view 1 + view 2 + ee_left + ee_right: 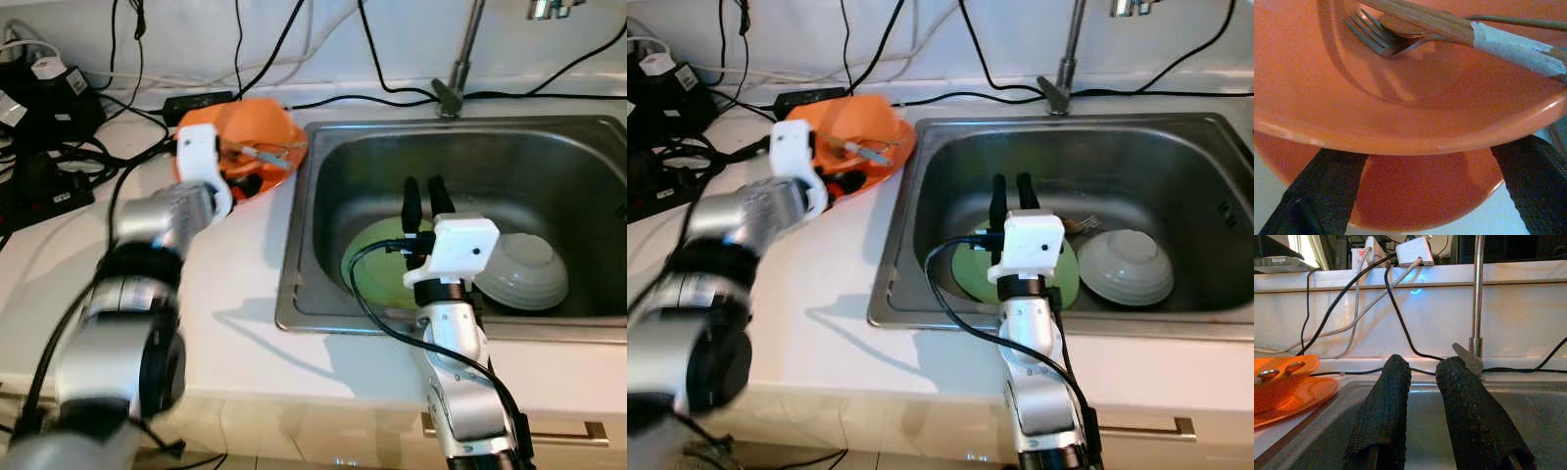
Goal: Kitchen organization
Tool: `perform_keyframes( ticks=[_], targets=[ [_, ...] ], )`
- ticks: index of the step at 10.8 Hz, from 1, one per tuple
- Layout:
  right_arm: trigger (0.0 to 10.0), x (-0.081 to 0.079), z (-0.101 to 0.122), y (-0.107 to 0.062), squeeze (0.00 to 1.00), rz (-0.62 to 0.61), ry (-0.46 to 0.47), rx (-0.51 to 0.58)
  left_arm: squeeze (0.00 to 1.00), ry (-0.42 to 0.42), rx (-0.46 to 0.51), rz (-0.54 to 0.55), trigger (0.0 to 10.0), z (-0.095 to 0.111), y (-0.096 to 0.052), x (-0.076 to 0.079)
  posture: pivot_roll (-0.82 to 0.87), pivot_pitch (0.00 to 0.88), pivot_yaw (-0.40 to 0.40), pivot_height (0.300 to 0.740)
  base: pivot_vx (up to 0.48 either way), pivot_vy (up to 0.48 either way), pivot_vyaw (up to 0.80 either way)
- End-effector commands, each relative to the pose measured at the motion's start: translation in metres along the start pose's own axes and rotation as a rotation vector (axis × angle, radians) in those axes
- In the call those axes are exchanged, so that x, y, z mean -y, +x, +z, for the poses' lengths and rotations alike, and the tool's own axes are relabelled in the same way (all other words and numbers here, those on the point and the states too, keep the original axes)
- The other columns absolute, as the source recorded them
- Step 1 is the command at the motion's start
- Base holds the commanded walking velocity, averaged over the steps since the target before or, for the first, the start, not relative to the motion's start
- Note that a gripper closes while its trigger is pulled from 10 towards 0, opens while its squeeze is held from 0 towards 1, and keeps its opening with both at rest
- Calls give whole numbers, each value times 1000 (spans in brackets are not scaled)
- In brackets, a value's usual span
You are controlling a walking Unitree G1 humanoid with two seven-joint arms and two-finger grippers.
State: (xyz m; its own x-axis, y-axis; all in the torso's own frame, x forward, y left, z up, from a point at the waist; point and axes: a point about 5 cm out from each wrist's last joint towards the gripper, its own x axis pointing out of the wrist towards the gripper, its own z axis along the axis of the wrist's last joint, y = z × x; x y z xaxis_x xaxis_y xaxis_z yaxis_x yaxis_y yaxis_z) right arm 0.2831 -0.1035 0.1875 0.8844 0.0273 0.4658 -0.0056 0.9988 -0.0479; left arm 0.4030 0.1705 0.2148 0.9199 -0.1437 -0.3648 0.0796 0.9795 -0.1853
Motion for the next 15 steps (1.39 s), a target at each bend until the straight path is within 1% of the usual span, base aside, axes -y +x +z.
perform_keyframes(
  ticks=[1,3,4,6,9,11,12,13,14,15],
  targets=[
    [10000,13,-34,-14,0,-33,-4,-149,0,-21,-101,24,10000,-22,-1,-7,50,132,165,740,0,0,0],
    [10000,13,-36,-10,0,-35,-4,-144,0,-10,-105,8,10000,-28,-16,-1,58,118,165,740,0,0,0],
    [10000,13,-37,-6,0,-37,-1,-138,0,-22,-114,2,10000,-35,-27,3,68,107,163,740,0,0,0],
    [10000,11,-38,-2,0,-30,4,-130,0,-33,-119,-13,10000,-42,-43,6,81,96,158,740,0,0,0],
    [10000,8,-38,4,0,-17,11,-120,0,-63,-146,-16,10000,-54,-64,12,94,86,147,740,0,0,0],
    [10000,9,-40,9,0,-2,14,-112,0,-75,-156,6,10000,-61,-80,14,115,77,127,740,0,0,0],
    [10000,9,-40,10,0,0,14,-111,0,-77,-155,15,10000,-62,-83,13,118,74,124,740,0,0,0],
    [10000,9,-40,13,0,4,15,-109,0,-46,-145,47,10000,-68,-94,11,123,68,109,740,0,0,0],
    [10000,10,-41,16,0,10,16,-106,0,-32,-142,47,10000,-71,-98,13,129,66,99,740,0,0,0],
    [10000,10,-42,18,0,17,17,-103,0,-37,-151,46,10000,-76,-104,16,133,65,91,740,0,0,0]
  ],
)
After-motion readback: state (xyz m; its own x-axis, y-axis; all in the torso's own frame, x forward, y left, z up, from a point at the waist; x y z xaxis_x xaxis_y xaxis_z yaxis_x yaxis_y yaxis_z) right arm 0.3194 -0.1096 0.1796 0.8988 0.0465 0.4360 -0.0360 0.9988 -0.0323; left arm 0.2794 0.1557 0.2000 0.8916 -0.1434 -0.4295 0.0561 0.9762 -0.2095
